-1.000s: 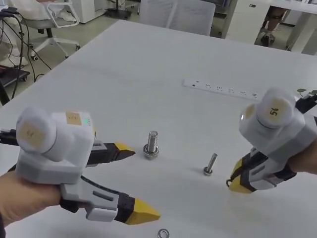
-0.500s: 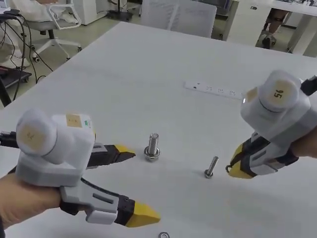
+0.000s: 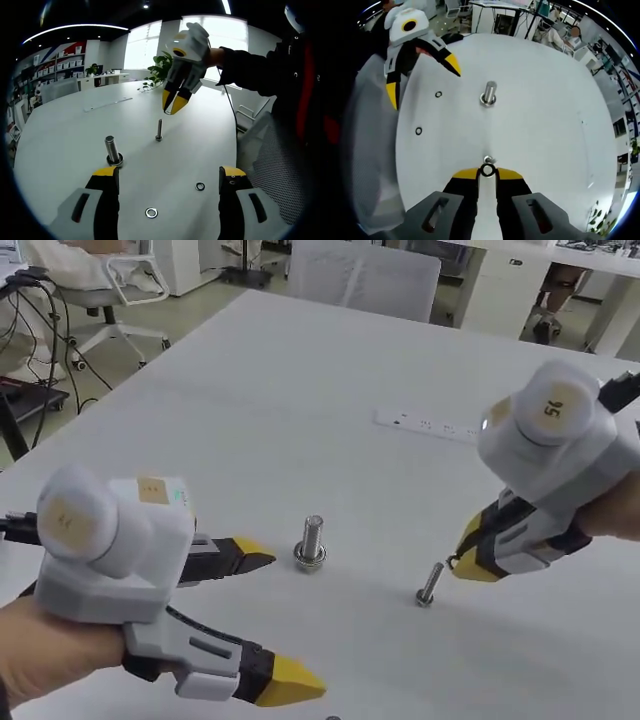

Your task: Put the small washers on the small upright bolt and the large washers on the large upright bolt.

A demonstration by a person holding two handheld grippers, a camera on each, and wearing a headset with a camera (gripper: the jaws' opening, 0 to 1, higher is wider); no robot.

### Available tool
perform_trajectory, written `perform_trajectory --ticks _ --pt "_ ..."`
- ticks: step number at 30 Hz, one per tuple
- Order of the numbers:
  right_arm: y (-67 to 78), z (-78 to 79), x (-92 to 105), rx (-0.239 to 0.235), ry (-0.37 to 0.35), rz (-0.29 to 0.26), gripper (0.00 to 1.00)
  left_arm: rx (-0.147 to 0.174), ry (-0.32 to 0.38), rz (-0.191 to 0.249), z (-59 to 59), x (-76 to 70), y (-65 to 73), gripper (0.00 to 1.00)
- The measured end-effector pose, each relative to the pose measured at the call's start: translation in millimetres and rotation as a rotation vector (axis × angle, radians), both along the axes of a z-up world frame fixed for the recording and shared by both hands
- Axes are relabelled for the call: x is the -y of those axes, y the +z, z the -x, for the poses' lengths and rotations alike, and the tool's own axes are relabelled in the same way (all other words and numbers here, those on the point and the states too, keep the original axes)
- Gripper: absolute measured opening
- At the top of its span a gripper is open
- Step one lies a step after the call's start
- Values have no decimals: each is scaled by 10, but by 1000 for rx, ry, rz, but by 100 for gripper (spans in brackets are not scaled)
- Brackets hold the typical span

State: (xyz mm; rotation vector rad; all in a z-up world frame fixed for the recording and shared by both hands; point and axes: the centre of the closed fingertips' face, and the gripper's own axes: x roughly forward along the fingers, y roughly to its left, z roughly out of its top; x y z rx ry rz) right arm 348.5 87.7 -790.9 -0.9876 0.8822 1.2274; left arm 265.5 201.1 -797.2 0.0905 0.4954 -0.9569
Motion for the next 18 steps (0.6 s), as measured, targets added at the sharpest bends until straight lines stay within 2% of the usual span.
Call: perform_trajectory --ticks 8,18 --pt "5 -62 -62 9 8 1 13 -4 0 -1 -1 -5 -16 82" --pt "-75 -94 -94 -4 17 13 13 -10 2 -3 -10 -10 -39 82"
